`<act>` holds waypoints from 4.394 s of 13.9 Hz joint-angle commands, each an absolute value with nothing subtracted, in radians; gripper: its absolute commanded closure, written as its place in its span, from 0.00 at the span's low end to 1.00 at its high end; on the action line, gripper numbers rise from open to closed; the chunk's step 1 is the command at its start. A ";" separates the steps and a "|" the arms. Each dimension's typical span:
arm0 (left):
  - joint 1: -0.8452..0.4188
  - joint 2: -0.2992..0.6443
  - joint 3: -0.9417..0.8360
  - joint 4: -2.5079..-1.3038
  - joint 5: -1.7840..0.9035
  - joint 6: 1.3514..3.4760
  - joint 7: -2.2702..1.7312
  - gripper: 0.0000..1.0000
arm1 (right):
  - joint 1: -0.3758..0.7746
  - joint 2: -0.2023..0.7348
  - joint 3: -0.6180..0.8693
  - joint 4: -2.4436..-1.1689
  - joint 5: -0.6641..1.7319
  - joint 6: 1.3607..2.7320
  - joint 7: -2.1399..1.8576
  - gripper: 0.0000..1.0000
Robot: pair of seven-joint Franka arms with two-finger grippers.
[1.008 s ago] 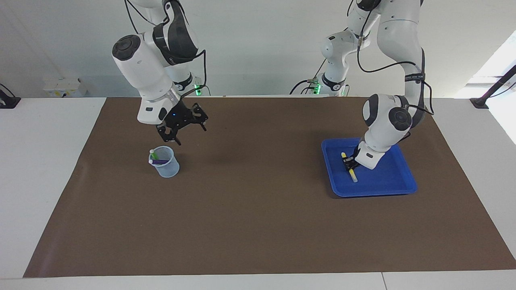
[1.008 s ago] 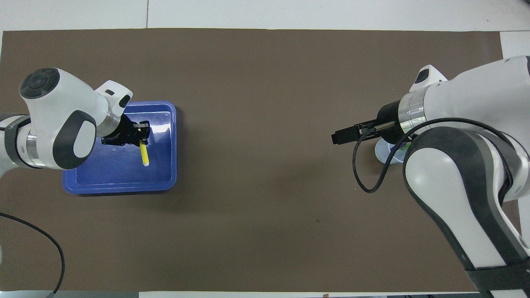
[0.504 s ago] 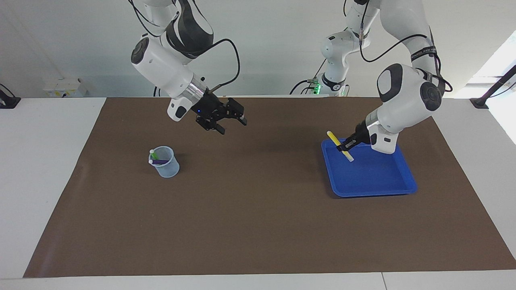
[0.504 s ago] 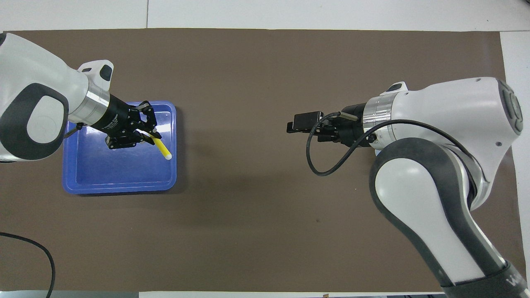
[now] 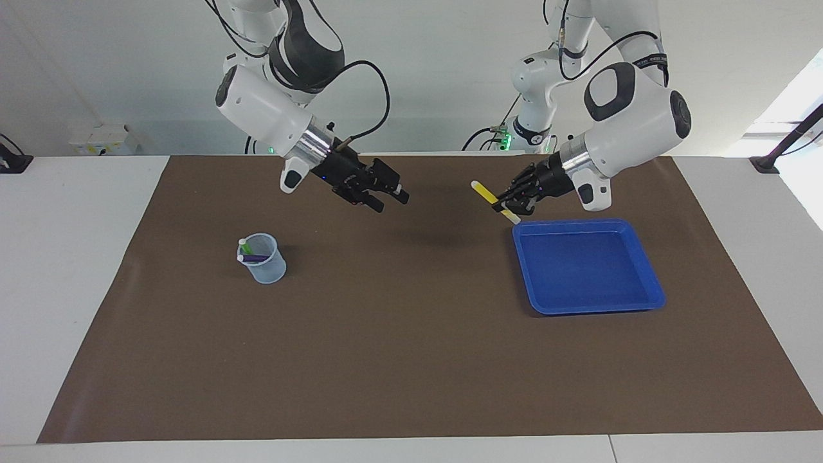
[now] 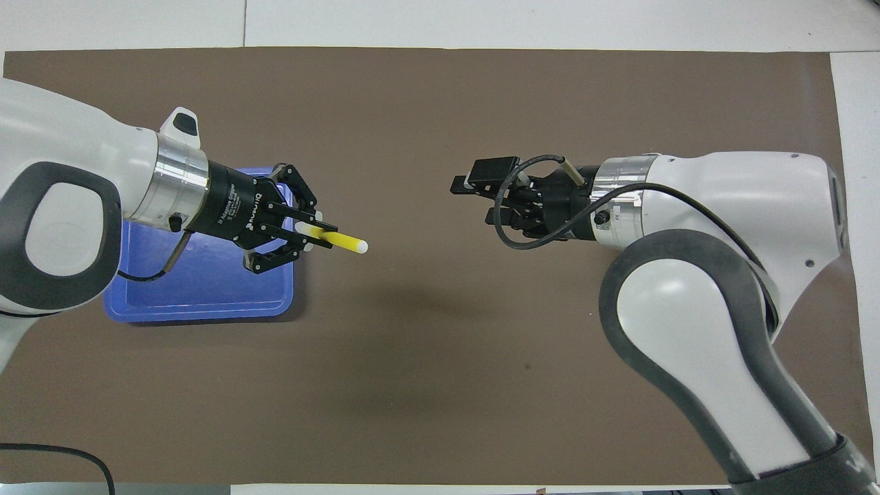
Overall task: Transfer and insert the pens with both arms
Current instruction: 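Lift the yellow pen with the left gripper while the right gripper approaches, then grasp the yellow pen with the right gripper and open the left gripper, then insert the yellow pen into the cup with the right gripper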
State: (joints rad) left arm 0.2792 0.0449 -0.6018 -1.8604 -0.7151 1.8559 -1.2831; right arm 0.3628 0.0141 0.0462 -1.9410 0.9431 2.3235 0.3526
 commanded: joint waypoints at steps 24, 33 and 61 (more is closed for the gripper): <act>0.152 -0.072 -0.597 -2.016 -0.845 2.056 -1.552 1.00 | 0.425 -0.018 0.048 -1.951 0.848 2.184 0.316 0.63; 0.150 -0.072 -0.597 -2.013 -0.851 2.065 -1.546 0.40 | 0.399 -0.018 0.046 -1.944 0.848 2.143 0.316 1.00; 0.419 -0.049 -0.591 -2.046 -0.300 1.905 -0.528 0.00 | 0.169 -0.040 0.044 -2.011 -0.299 1.907 -0.591 1.00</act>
State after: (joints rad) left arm 0.4125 -0.0379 -0.5901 -2.0306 -0.3760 1.9108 -0.5912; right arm 0.1764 -0.0012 0.0414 -1.9482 -0.2783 1.8622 -0.5658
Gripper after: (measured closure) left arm 0.000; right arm 0.824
